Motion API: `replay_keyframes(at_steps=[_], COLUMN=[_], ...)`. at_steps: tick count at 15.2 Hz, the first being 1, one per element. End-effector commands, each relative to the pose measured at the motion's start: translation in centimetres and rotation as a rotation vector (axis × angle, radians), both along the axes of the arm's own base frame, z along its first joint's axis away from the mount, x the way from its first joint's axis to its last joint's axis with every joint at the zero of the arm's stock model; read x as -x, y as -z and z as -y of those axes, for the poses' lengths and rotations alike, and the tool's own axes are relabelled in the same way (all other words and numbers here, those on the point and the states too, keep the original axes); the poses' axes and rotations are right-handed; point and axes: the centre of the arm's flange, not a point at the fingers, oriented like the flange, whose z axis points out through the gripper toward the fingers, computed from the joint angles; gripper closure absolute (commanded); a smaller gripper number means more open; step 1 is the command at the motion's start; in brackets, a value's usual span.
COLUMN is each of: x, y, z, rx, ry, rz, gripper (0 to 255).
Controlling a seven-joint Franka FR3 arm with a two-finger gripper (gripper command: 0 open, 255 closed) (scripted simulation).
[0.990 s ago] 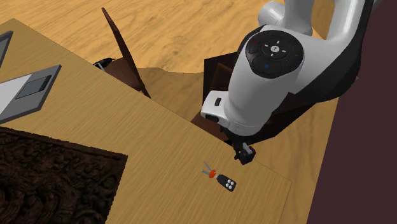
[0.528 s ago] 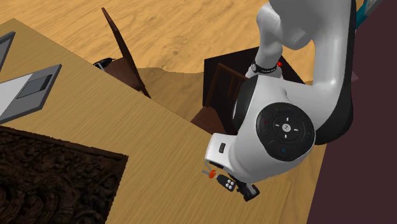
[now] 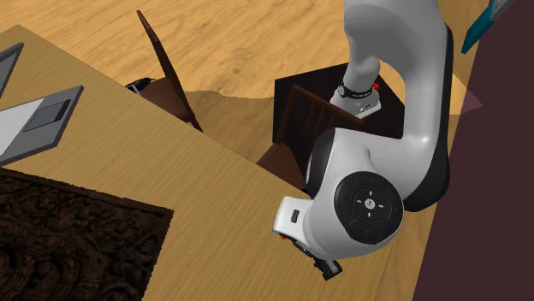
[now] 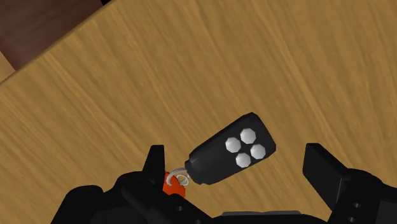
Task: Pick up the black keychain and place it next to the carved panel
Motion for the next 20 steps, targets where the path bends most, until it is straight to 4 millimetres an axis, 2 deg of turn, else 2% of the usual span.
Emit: replay_keyframes(at_steps=[1,8,9,18,20], x=[0.2,0.2,0.2,0.2,0.2], y=[0.8,0.8,0.8,0.8,-0.3], z=[-0.1,-0.1,-0.1,-0.1,-0.1], rx=[0.0,0.0,0.0,0.0,0.0], ry=[0.0,0.0,0.0,0.0,0.0], rz=[0.0,0.0,0.0,0.0,0.0], gripper=[0,0,255,255,255])
